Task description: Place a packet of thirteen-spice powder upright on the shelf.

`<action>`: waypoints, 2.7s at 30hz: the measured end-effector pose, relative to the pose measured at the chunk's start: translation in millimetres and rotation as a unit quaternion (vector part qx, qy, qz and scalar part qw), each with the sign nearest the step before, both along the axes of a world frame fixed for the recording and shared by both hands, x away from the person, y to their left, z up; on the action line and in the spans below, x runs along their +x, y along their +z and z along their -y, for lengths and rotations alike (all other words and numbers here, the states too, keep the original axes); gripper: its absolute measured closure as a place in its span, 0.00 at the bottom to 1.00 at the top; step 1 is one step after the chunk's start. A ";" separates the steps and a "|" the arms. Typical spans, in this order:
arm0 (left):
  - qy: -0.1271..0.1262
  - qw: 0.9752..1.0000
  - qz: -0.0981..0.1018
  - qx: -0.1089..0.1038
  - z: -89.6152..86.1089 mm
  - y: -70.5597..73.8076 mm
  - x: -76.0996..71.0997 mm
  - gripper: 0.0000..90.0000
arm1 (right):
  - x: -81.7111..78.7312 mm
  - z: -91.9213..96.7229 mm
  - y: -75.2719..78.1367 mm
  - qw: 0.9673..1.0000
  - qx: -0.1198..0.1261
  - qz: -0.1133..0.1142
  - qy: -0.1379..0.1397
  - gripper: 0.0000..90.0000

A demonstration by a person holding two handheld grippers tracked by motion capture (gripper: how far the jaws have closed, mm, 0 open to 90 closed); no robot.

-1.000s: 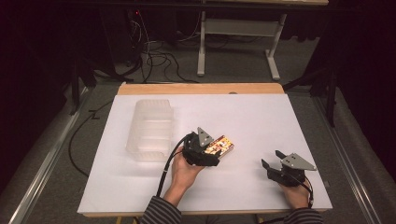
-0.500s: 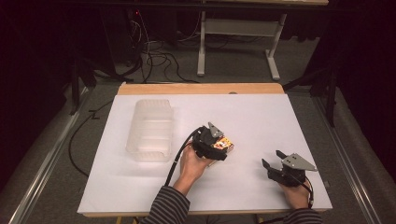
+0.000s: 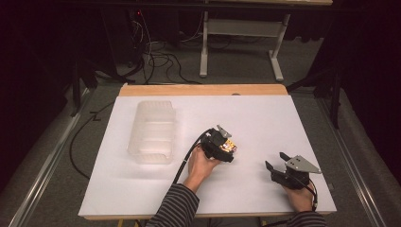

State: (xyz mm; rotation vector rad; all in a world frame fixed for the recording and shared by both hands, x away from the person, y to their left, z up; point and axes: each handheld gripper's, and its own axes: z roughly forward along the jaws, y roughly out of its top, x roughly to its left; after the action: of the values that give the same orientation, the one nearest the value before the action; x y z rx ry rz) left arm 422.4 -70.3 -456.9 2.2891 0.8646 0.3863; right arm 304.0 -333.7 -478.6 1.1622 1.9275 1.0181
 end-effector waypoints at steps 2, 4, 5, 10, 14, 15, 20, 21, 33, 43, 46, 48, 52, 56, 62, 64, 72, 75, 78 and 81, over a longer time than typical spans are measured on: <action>-0.001 1.000 0.000 0.001 1.1 -2.2 1.5 0.19 | -0.1 0.5 0.2 1.000 -0.002 0.002 0.000 0.38; -0.001 1.000 -0.002 0.002 1.6 -3.9 3.0 0.20 | -0.2 0.5 0.3 1.000 -0.002 0.002 -0.001 0.38; -0.001 1.000 -0.004 0.002 1.9 -4.8 3.7 0.20 | 0.1 0.5 0.2 1.000 -0.002 0.001 0.000 0.38; -0.004 1.000 -0.004 0.004 4.3 -6.1 4.0 0.23 | 0.0 0.4 0.2 1.000 -0.001 0.002 -0.001 0.38; -0.009 1.000 -0.005 0.005 6.6 -7.0 3.6 0.27 | 0.0 0.4 0.2 1.000 -0.001 0.002 0.000 0.38; -0.010 1.000 -0.005 0.006 7.1 -7.2 3.3 0.30 | -0.1 0.4 0.3 1.000 -0.001 0.001 0.000 0.38; -0.011 1.000 0.000 0.010 7.2 -5.9 2.1 0.35 | -0.2 0.6 0.3 1.000 0.000 0.001 0.000 0.38; -0.009 1.000 0.001 0.011 5.9 -5.0 1.8 0.35 | -0.3 0.6 0.3 1.000 0.000 0.001 0.000 0.38; -0.011 0.999 0.039 -0.012 -7.4 19.9 -13.0 0.37 | -0.6 0.9 0.1 1.000 0.003 0.004 0.003 0.38; -0.011 0.997 0.059 -0.039 -22.8 34.8 -26.1 0.37 | -0.5 1.0 0.3 1.000 0.001 0.004 0.003 0.38; -0.008 0.997 0.061 -0.049 -28.6 37.4 -29.2 0.37 | -0.7 0.7 0.3 1.000 -0.001 0.005 0.003 0.38; -0.006 0.997 0.062 -0.054 -32.1 38.3 -30.7 0.37 | -0.8 0.7 0.3 1.000 0.000 0.004 0.003 0.38; 0.004 0.996 0.063 -0.061 -40.5 40.6 -32.6 0.37 | -0.6 1.1 0.2 1.000 0.000 0.006 0.005 0.38; 0.010 0.995 0.073 -0.065 -46.6 44.6 -34.6 0.37 | -0.8 1.3 0.2 1.000 0.001 0.007 0.005 0.38; 0.018 0.993 0.087 -0.080 -55.6 53.1 -39.3 0.37 | -1.0 1.4 0.3 1.000 0.001 0.007 0.005 0.38; 0.019 0.992 0.092 -0.083 -58.1 55.9 -40.8 0.37 | -1.3 1.4 0.4 1.000 0.003 0.006 0.003 0.38; 0.029 0.990 0.103 -0.096 -68.9 62.0 -43.5 0.37 | -1.4 1.5 0.4 1.000 0.002 0.007 0.003 0.38; 0.036 0.988 0.105 -0.105 -75.3 64.9 -43.0 0.37 | -1.5 1.3 0.4 1.000 0.003 0.007 0.002 0.38; 0.044 0.987 0.107 -0.111 -82.7 67.7 -43.2 0.37 | -1.4 1.3 0.4 1.000 0.004 0.007 0.003 0.38; 0.052 0.985 0.110 -0.119 -89.4 69.7 -43.0 0.37 | -1.5 1.2 0.3 1.000 0.003 0.008 0.004 0.38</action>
State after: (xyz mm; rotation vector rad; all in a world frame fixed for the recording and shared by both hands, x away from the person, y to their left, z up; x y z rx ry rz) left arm 379.4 19.1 -387.1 1.9469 0.8703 0.5403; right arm 302.5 -334.8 -478.3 1.1479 1.9197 1.0358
